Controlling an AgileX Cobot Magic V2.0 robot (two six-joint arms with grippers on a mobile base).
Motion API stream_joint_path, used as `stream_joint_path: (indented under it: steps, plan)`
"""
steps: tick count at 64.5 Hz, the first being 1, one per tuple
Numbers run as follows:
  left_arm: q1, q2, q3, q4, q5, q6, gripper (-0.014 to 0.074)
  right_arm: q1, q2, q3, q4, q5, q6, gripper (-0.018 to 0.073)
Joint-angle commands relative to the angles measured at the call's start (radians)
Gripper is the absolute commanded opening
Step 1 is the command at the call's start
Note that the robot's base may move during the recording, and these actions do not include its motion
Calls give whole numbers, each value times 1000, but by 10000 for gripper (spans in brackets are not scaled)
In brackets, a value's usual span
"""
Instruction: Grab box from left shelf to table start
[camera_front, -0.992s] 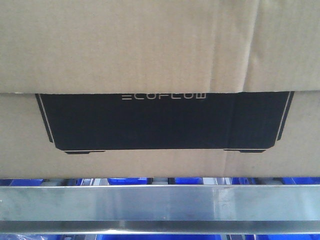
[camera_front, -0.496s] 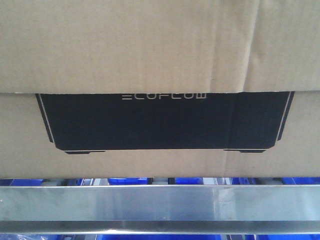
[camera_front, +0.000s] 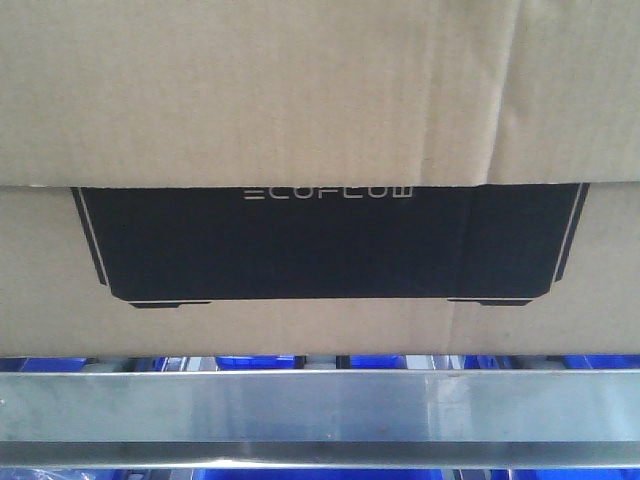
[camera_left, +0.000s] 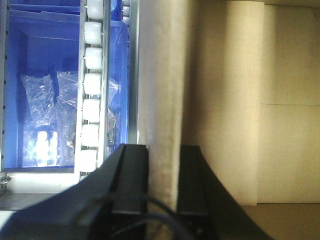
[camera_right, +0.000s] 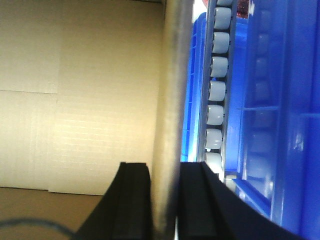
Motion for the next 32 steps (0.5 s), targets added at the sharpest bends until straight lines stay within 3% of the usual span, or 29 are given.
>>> stream_joint_path:
  steps: [1, 18, 32]
  plan:
    - [-7, -24, -32, -43, -76, -12, -104, -2, -20, -37, 11, -33, -18, 57]
    - [-5, -24, -32, -36, -99, -14, -101, -2, -20, -37, 45, -75, 37, 57]
    - [-5, -84, -32, -25, -104, -68, -100, -2, -59, -37, 45, -108, 51, 57]
